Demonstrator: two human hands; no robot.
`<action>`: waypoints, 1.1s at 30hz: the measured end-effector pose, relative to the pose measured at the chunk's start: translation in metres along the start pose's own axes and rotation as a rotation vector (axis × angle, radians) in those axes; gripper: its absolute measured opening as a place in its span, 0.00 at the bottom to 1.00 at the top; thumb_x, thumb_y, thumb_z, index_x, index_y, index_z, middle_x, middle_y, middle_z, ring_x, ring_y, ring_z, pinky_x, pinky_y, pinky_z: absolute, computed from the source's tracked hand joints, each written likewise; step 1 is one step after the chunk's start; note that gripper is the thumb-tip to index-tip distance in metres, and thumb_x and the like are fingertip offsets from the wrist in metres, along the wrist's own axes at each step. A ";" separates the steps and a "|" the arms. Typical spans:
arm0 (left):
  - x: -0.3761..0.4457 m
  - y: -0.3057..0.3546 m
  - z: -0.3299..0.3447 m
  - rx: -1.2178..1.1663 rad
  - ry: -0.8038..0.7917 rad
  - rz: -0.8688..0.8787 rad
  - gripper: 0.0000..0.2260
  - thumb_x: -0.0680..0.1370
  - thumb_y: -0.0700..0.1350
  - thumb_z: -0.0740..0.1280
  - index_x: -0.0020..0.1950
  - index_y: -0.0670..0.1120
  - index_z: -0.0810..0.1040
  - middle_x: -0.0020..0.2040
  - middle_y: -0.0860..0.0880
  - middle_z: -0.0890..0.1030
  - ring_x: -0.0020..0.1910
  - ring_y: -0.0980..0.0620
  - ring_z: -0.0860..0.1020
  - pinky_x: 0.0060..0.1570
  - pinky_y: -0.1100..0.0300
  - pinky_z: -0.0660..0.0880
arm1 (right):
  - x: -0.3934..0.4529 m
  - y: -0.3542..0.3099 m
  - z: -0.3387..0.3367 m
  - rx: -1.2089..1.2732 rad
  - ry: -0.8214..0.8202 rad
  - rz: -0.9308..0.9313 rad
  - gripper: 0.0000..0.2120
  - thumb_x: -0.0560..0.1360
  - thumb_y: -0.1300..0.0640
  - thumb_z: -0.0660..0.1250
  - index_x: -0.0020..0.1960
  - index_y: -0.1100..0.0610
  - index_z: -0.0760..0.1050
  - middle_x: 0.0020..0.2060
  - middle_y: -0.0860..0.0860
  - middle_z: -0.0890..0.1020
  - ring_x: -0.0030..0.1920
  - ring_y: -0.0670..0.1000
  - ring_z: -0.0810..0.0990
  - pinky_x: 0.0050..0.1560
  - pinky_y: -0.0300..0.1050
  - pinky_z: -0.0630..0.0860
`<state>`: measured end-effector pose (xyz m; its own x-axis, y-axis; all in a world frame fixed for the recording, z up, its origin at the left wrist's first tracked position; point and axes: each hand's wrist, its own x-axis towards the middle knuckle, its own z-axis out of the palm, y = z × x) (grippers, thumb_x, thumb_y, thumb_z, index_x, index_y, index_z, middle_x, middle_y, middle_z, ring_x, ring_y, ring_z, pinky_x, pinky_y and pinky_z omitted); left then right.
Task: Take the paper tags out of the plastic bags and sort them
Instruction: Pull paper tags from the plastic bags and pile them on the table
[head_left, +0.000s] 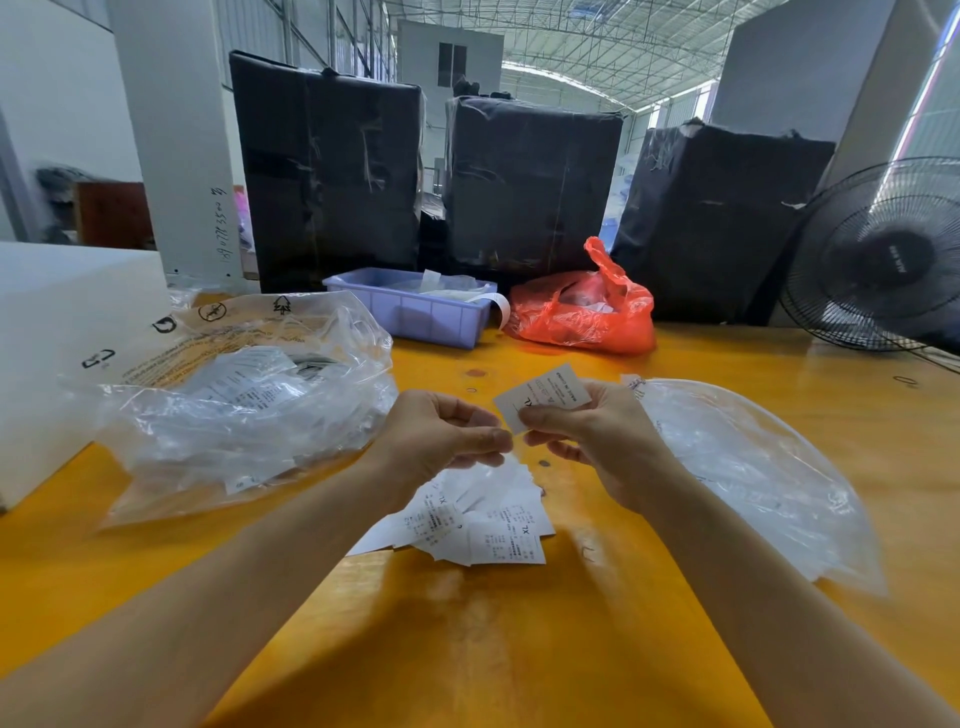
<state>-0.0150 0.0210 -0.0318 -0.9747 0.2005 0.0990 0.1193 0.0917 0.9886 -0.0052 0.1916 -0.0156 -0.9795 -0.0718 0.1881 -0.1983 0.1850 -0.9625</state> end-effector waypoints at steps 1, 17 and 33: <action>0.000 0.000 0.000 -0.001 0.002 0.001 0.11 0.64 0.41 0.77 0.44 0.42 0.80 0.37 0.46 0.85 0.35 0.53 0.84 0.35 0.67 0.77 | 0.001 0.000 -0.001 0.015 0.014 -0.001 0.05 0.70 0.64 0.72 0.42 0.56 0.78 0.35 0.51 0.83 0.33 0.47 0.81 0.40 0.42 0.73; 0.002 -0.002 0.000 -0.014 -0.038 -0.028 0.11 0.65 0.37 0.76 0.44 0.43 0.79 0.35 0.48 0.85 0.34 0.54 0.83 0.32 0.68 0.76 | 0.000 0.001 0.000 0.037 -0.020 0.055 0.05 0.69 0.63 0.73 0.41 0.55 0.79 0.33 0.49 0.84 0.34 0.47 0.82 0.43 0.47 0.74; 0.001 0.001 -0.001 -0.020 -0.063 -0.034 0.12 0.65 0.39 0.76 0.47 0.43 0.79 0.37 0.47 0.85 0.36 0.54 0.84 0.32 0.68 0.76 | 0.002 0.004 -0.003 0.041 -0.028 0.080 0.05 0.68 0.63 0.74 0.41 0.56 0.80 0.33 0.49 0.84 0.34 0.48 0.82 0.45 0.48 0.76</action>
<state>-0.0164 0.0200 -0.0306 -0.9641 0.2591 0.0588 0.0821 0.0801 0.9934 -0.0077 0.1953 -0.0186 -0.9907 -0.0862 0.1051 -0.1173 0.1507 -0.9816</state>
